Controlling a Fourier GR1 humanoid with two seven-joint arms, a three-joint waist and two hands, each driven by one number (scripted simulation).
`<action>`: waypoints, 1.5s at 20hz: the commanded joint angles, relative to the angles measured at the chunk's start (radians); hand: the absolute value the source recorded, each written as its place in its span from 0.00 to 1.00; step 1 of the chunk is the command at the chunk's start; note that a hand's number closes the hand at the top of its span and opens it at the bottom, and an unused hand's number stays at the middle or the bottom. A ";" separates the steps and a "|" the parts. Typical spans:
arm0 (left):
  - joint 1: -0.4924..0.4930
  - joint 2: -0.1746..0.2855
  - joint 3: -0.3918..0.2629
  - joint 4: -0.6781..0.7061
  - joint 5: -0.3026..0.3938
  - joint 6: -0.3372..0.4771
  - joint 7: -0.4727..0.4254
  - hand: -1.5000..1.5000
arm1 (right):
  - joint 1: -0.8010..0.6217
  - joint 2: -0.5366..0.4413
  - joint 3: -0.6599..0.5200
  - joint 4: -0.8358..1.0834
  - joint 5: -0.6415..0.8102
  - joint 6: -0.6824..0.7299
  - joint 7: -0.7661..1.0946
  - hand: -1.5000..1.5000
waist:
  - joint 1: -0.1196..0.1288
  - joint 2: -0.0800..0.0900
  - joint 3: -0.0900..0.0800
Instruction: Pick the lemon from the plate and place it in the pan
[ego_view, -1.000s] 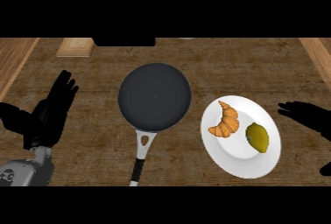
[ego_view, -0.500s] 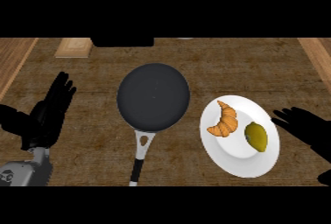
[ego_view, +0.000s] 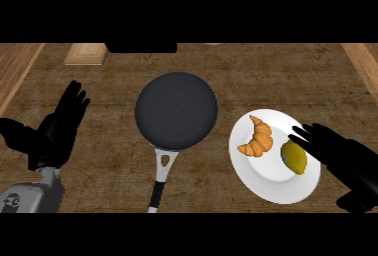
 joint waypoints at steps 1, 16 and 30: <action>-0.032 -0.033 0.016 0.055 -0.010 -0.014 -0.010 0.50 | 0.034 0.051 0.033 0.025 0.099 -0.030 0.021 0.00 | -0.003 0.001 0.000; -0.028 -0.077 0.043 0.004 -0.087 -0.029 0.042 0.50 | -0.128 0.161 -0.004 0.318 0.234 -0.052 -0.049 0.00 | 0.000 0.001 0.000; -0.005 -0.097 0.087 -0.032 -0.103 -0.087 0.051 0.50 | -0.243 0.287 -0.046 0.583 0.284 -0.156 -0.119 0.00 | 0.003 0.001 0.000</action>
